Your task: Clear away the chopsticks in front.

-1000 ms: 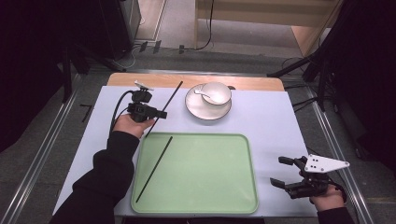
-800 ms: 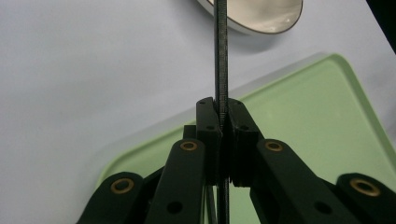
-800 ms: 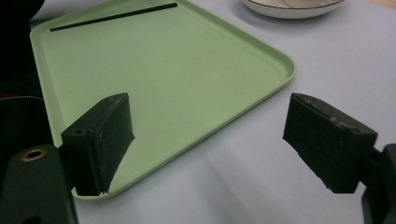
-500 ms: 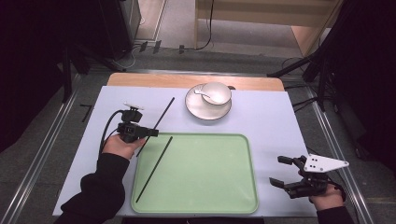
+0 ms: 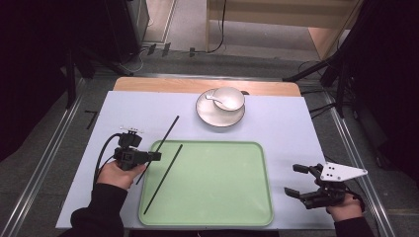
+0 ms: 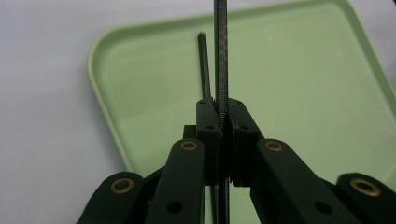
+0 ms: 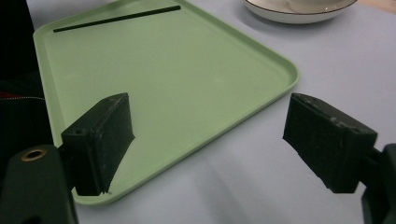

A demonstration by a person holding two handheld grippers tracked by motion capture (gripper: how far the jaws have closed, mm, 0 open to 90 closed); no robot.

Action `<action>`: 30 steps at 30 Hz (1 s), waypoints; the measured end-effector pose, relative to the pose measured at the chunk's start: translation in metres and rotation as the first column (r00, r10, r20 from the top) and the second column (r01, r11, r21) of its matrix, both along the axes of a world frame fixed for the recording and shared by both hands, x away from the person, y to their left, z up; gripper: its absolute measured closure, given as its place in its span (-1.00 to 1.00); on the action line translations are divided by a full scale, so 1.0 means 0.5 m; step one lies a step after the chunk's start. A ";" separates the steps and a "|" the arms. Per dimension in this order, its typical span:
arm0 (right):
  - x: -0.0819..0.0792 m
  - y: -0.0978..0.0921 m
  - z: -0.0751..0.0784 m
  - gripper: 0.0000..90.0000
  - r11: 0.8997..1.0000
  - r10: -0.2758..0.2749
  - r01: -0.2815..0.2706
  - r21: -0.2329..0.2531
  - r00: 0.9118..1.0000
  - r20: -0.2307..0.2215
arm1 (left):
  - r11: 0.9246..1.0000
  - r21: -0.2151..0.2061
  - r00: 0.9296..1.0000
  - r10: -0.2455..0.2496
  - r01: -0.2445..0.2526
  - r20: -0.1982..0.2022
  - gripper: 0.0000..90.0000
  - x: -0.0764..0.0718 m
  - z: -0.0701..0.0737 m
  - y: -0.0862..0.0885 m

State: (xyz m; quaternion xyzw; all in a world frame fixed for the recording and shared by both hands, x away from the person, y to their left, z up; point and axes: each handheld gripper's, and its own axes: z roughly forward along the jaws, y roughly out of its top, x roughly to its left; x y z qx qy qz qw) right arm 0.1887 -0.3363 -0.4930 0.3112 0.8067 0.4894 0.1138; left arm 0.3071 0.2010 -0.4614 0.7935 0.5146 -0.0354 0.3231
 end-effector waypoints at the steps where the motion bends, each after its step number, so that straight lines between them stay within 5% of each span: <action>1: 0.001 0.001 0.000 -0.64 1.000 0.001 -0.001 0.001 1.000 -0.003 | 1.000 0.002 1.000 0.004 -0.004 -0.005 0.91 -0.005 -0.002 0.002; 14: 0.010 0.006 0.000 -0.64 1.000 0.012 -0.012 -0.001 1.000 -0.001 | 0.999 0.036 0.997 0.002 0.001 -0.083 0.91 -0.059 -0.038 0.006; 30: 0.012 0.006 0.000 -0.64 1.000 0.016 -0.016 -0.002 1.000 0.000 | 0.993 0.113 0.992 0.039 -0.025 -0.120 0.89 -0.057 -0.074 -0.012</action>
